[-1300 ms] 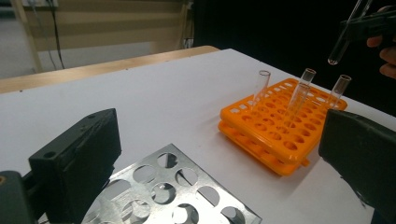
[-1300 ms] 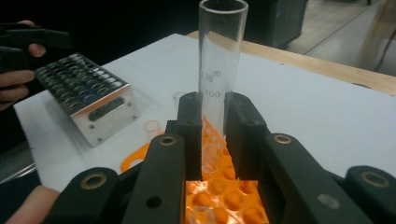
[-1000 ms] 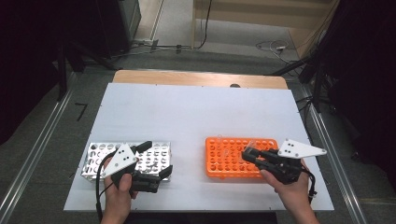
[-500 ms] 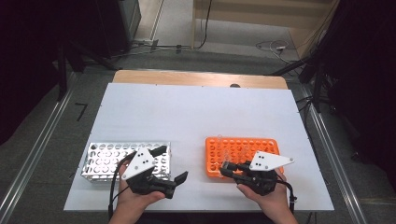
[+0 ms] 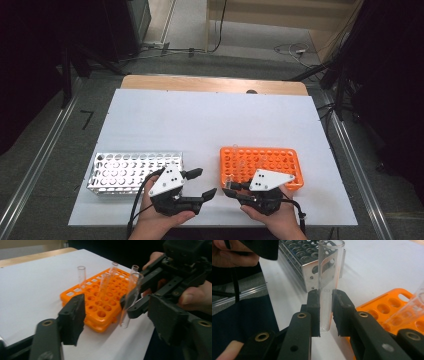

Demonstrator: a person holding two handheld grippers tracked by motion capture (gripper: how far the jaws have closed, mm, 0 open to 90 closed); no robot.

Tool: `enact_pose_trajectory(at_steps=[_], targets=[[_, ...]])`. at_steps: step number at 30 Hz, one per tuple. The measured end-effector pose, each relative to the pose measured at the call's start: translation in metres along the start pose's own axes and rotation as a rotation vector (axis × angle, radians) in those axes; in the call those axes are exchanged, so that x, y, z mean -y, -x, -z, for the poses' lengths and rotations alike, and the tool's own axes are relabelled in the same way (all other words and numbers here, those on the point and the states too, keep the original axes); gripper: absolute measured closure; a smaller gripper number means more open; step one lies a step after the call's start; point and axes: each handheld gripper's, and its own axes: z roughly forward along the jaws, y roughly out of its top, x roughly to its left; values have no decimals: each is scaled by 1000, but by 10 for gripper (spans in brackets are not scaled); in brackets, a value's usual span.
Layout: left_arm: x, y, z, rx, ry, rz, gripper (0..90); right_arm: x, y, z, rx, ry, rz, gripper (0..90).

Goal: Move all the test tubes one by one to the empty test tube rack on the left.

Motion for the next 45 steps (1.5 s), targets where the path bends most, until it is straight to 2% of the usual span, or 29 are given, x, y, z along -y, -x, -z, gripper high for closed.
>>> enact_pose_trajectory(at_steps=[7, 10, 21, 25, 33, 35, 39, 40, 42, 43, 45], targets=[[2, 6, -7, 43, -14, -11, 508, -1, -7, -8, -17, -23, 26, 740], [2, 7, -9, 43, -20, -14, 559, -1, -10, -10, -24, -24, 35, 740], [2, 12, -15, 59, -44, -18, 659, -3, -16, -14, -57, -21, 61, 740], [2, 13, -16, 70, -50, -18, 720, -4, -18, -15, -63, -24, 66, 740], [1, 13, -17, 53, -46, -25, 760, -3, -15, -15, -73, -17, 50, 737], [0, 12, -16, 51, -46, -23, 761, -3, -13, -13, -81, -5, 40, 686], [-3, 8, -12, 35, -40, -14, 762, -4, -8, -7, -72, 22, 26, 504], [-3, 7, -11, 32, -36, -11, 762, -4, -8, -7, -72, 22, 26, 504], [-5, 5, -8, 20, -37, -16, 762, -5, -3, -2, -69, 39, 11, 386], [-6, 2, -6, 11, -38, -21, 762, -7, 0, 3, -46, 48, 13, 298], [-7, -3, -4, 6, -39, -16, 763, -9, 4, 9, -23, 67, -4, 221]])
